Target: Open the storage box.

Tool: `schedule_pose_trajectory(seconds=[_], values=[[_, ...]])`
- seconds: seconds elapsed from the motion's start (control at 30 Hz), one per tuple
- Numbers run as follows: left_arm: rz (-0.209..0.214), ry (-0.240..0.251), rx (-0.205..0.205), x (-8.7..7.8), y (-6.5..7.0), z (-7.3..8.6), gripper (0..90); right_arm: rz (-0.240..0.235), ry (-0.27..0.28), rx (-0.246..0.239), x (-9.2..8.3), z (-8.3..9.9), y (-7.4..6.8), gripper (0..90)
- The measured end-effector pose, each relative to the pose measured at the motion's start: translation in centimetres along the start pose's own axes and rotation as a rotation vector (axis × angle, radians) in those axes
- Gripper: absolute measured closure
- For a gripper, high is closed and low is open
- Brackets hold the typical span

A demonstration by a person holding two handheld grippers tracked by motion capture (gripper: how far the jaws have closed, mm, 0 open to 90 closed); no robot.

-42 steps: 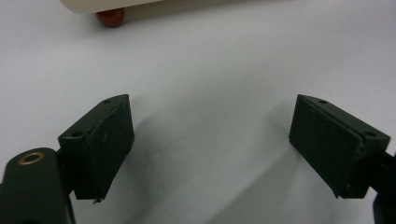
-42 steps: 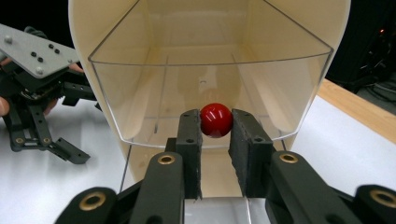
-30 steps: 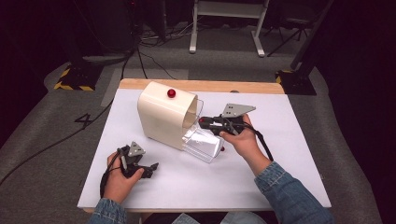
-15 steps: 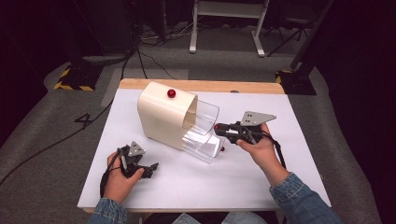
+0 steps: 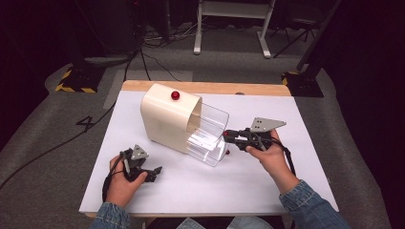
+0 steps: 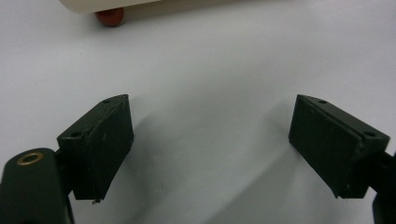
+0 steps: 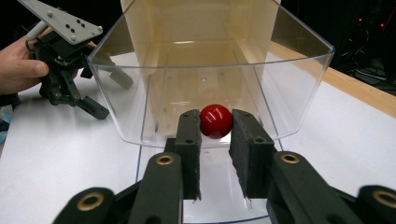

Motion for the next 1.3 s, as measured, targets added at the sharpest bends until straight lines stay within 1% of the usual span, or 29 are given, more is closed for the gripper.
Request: schedule_pose_trajectory(seconds=[0.03,0.07,0.1,0.23,0.3,0.37,0.4,0.47,0.53,0.6,0.63,0.67,0.7,0.8,0.83,0.93,0.97,1.0,1.07,1.1,1.13,1.17,1.27,1.3], values=[[0.001,-0.001,-0.001,0.0,0.0,0.0,14.2,0.006,-0.008,0.006,0.0,0.1,0.0,67.6],[0.001,-0.001,-0.001,0.0,0.0,0.0,14.2,0.008,-0.008,0.008,0.0,0.2,0.0,65.3],[0.001,-0.001,-0.001,0.0,0.0,0.0,14.2,0.008,-0.008,0.008,0.0,0.2,0.0,65.3],[0.001,-0.001,0.000,0.0,0.0,0.0,14.2,0.029,-0.021,0.011,0.0,0.5,0.2,54.5],[0.001,0.000,0.000,0.0,0.0,0.0,14.2,0.037,-0.022,0.015,-0.2,0.6,0.3,52.9],[0.000,0.000,0.000,0.0,0.0,0.0,14.2,0.033,-0.022,0.018,-0.2,0.7,0.3,52.2],[0.001,0.000,0.000,0.0,0.0,0.0,14.1,0.039,-0.022,0.016,-0.4,0.7,0.4,49.6],[-0.001,0.000,0.001,0.0,0.0,0.0,14.2,0.043,-0.020,0.017,-0.5,0.7,0.4,48.3],[-0.001,0.000,0.001,0.0,0.0,0.0,14.2,0.045,-0.016,0.017,-0.7,0.7,0.4,46.9],[-0.001,0.000,0.003,0.0,0.0,0.0,14.1,0.055,-0.011,0.012,-1.3,0.6,0.4,44.8],[-0.001,0.000,0.003,0.0,0.0,0.0,14.2,0.055,-0.011,0.012,-1.3,0.6,0.4,44.8],[-0.002,0.000,0.003,0.0,0.0,0.0,14.2,0.068,-0.012,0.009,-1.9,0.5,0.5,43.8],[-0.002,0.000,0.003,0.0,0.0,0.0,14.2,0.068,-0.012,0.009,-1.9,0.5,0.5,43.8],[-0.002,0.001,0.003,0.0,0.0,0.0,14.2,0.090,-0.016,0.003,-2.9,0.5,0.6,42.1],[-0.003,0.001,0.003,0.0,0.0,0.0,14.2,0.110,-0.013,0.005,-3.7,0.6,0.8,41.2],[-0.003,0.000,0.004,0.0,0.0,0.0,14.2,0.128,-0.021,0.019,-4.7,1.1,1.0,40.4],[-0.003,0.000,0.004,0.0,0.0,0.0,14.2,0.128,-0.021,0.019,-4.7,1.1,1.0,40.4],[0.000,-0.001,0.001,0.0,0.0,0.0,14.2,0.152,-0.031,0.035,-5.6,1.7,1.4,39.2],[0.001,-0.002,0.001,0.0,0.0,0.0,14.1,0.160,-0.033,0.042,-6.0,1.9,1.5,38.6],[0.001,-0.001,0.001,0.0,0.0,0.0,14.1,0.170,-0.035,0.055,-6.4,2.1,1.6,38.1],[0.003,-0.001,0.002,0.0,-0.1,0.0,14.1,0.187,-0.040,0.076,-7.4,2.7,1.8,36.2],[0.003,-0.001,0.002,0.0,-0.1,0.0,14.1,0.187,-0.040,0.076,-7.4,2.7,1.8,36.2],[0.006,-0.007,-0.004,0.0,-0.1,0.0,14.1,0.210,-0.050,0.106,-8.9,3.6,2.1,35.0],[0.008,-0.007,-0.004,0.0,-0.1,0.0,14.1,0.228,-0.064,0.118,-9.6,4.2,2.3,34.5]])
Point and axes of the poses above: each handheld gripper's, and its own axes: x roughly forward along the jaws, z roughly out of its underside, y roughly to its right, the point moved 5 cm from there along x, roughly forward along the jaws, and after that the axes turned 3 degrees about -z, right-handed, at the moved point
